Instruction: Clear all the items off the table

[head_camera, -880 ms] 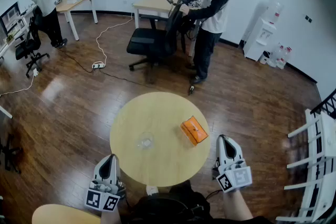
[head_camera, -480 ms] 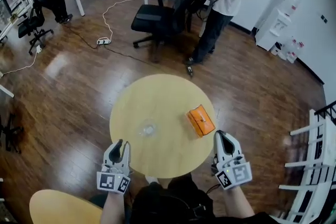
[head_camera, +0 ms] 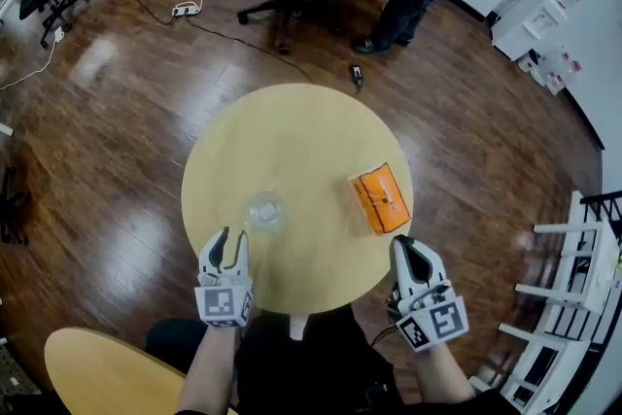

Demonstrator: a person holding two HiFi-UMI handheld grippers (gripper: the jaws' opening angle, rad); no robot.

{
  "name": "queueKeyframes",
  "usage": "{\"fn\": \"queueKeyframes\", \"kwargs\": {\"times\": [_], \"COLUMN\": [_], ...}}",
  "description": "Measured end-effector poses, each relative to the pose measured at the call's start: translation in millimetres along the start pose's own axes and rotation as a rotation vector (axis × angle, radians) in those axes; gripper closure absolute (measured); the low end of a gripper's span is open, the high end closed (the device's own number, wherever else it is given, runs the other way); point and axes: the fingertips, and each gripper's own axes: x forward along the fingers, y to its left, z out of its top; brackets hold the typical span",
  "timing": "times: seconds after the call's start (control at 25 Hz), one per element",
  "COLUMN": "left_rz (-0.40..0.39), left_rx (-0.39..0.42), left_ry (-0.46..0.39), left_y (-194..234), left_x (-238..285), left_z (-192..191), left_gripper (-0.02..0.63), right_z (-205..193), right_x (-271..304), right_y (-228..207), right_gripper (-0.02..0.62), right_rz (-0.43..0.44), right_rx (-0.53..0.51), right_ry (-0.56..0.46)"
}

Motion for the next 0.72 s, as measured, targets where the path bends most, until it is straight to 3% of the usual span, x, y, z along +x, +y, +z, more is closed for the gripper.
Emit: {"fn": "queueKeyframes", "kwargs": {"times": [0.16, 0.32, 0.48, 0.6, 0.72], "left_rz": [0.064, 0.134, 0.156, 0.164, 0.156], "left_rx": [0.048, 0.109, 0.072, 0.058, 0.031], "left_ry": [0.047, 0.012, -0.025, -0.053, -0.055], "left_y": [17.3, 23.5, 27.6, 29.0, 27.9], "left_x": [15.3, 29.3, 39.1, 42.7, 45.6], "left_z": [-10.5, -9.0, -7.3, -3.1, -3.4], "left_gripper": [0.466, 0.466, 0.494, 0.569, 0.572], "right_z": [-4.5, -4.7, -5.3, -10.5, -17.0], "right_x": [13.3, 22.1, 25.0, 24.7, 23.2], "right_y": [24.7, 30.0, 25.9, 24.6, 21.7], "right_gripper": [0.589, 0.589, 0.589, 0.589, 0.589], "right_rz": [0.065, 0.143, 0.155, 0.151, 0.141], "right_rx": [-0.014, -0.027, -0.021, -0.017, -0.016], "right_ry": [0.067, 0.105, 0.116, 0.133, 0.147]}}
